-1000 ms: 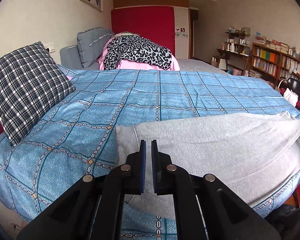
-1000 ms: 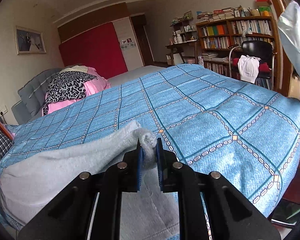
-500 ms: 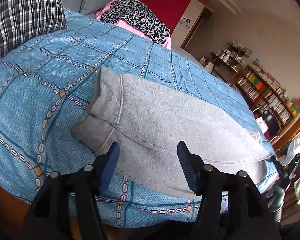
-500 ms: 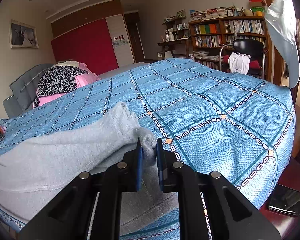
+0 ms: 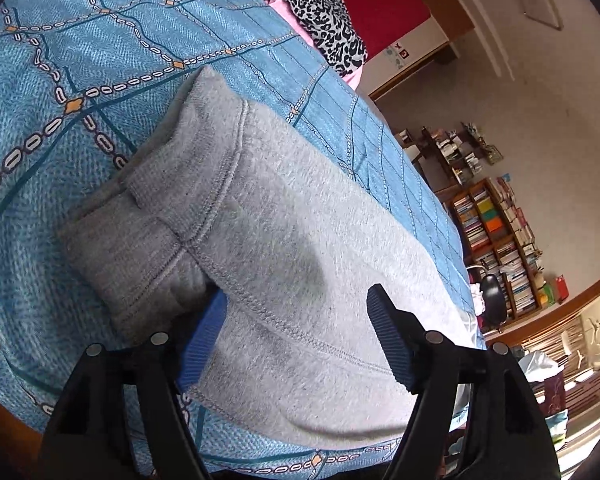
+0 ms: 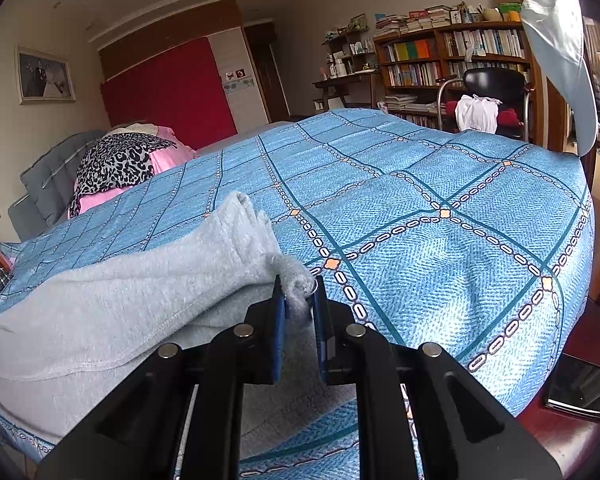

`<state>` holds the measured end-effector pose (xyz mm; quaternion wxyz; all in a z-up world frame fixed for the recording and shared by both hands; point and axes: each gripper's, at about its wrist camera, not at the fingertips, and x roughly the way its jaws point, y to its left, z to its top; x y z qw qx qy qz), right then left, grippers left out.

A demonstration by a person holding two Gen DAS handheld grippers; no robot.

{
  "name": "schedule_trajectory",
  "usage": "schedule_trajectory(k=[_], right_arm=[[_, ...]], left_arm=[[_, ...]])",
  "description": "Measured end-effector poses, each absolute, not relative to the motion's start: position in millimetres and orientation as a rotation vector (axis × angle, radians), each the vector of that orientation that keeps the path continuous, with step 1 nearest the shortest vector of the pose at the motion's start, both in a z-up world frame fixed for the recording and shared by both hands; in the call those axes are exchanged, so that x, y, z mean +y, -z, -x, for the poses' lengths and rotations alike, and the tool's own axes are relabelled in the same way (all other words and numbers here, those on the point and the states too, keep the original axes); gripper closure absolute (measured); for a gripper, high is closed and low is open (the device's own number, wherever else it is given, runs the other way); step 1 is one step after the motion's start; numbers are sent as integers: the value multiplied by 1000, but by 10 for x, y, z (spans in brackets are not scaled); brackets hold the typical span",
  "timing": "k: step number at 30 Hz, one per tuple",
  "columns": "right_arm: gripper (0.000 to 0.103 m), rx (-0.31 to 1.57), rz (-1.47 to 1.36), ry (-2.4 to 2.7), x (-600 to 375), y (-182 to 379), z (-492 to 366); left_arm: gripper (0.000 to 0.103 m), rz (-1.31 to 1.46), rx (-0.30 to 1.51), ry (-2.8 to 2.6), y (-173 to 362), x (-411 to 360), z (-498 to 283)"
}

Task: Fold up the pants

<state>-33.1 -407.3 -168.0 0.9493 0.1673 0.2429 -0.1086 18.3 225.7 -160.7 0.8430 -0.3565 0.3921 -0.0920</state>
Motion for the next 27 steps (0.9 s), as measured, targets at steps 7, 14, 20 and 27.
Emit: schedule_trajectory(k=[7, 14, 20, 27], right_arm=[[90, 497, -323, 231, -4059, 1724, 294], [90, 478, -331, 213, -4064, 1645, 297], [90, 426, -307, 196, -4021, 1403, 383], [90, 478, -276, 219, -4009, 1495, 601]], left_arm=[[81, 782, 832, 117, 1646, 2316, -299], [97, 779, 724, 123, 1348, 2425, -56], [97, 688, 662, 94, 1013, 2467, 187], [97, 608, 756, 48, 1190, 2456, 377]])
